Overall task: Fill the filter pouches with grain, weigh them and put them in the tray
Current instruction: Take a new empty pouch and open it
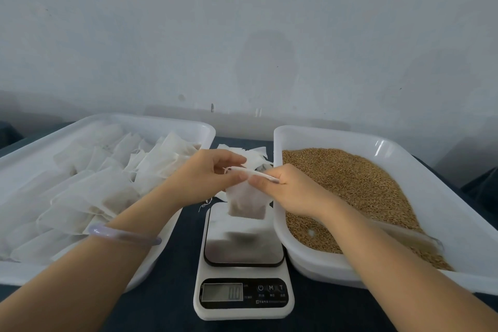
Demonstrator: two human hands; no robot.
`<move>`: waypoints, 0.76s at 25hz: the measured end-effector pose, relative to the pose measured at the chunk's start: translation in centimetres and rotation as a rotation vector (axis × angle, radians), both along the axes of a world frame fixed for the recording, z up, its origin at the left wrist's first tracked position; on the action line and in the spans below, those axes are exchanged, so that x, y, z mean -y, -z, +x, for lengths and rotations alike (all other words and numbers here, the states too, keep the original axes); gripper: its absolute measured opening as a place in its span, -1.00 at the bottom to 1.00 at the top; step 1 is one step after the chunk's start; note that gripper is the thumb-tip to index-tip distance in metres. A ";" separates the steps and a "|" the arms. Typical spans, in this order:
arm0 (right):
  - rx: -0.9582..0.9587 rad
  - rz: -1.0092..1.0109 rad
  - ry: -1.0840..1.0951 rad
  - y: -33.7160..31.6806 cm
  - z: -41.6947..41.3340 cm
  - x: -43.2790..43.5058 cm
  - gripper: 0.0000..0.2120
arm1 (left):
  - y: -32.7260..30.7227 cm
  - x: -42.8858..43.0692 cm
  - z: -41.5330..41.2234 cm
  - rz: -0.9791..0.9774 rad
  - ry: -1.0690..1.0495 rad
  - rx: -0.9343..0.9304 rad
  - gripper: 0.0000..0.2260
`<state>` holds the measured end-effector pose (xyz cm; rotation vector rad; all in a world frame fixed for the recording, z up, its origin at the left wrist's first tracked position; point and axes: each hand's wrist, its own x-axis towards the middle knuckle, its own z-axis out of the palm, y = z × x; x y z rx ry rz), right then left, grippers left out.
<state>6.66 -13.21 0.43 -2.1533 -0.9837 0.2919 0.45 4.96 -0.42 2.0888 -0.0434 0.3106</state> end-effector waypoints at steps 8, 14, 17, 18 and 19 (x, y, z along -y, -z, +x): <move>0.040 -0.147 -0.028 0.2 0.7 -0.6 -0.50 | 0.1 -0.1 -0.1 0.067 -0.035 -0.065 -0.82; 0.107 -0.131 -0.005 0.8 0.8 -0.4 -0.55 | -0.1 0.1 -0.3 0.146 0.023 -0.092 -0.82; 0.083 -0.104 -0.015 0.7 0.5 -0.4 -0.59 | -0.1 0.0 -0.2 0.212 -0.004 -0.133 -0.85; 0.069 -0.099 -0.014 0.7 0.4 -0.4 -0.62 | 0.0 0.0 -0.2 0.214 -0.022 -0.138 -0.82; 0.062 -0.098 -0.012 0.8 0.5 -0.3 -0.64 | 0.0 0.0 -0.2 0.219 -0.038 -0.133 -0.79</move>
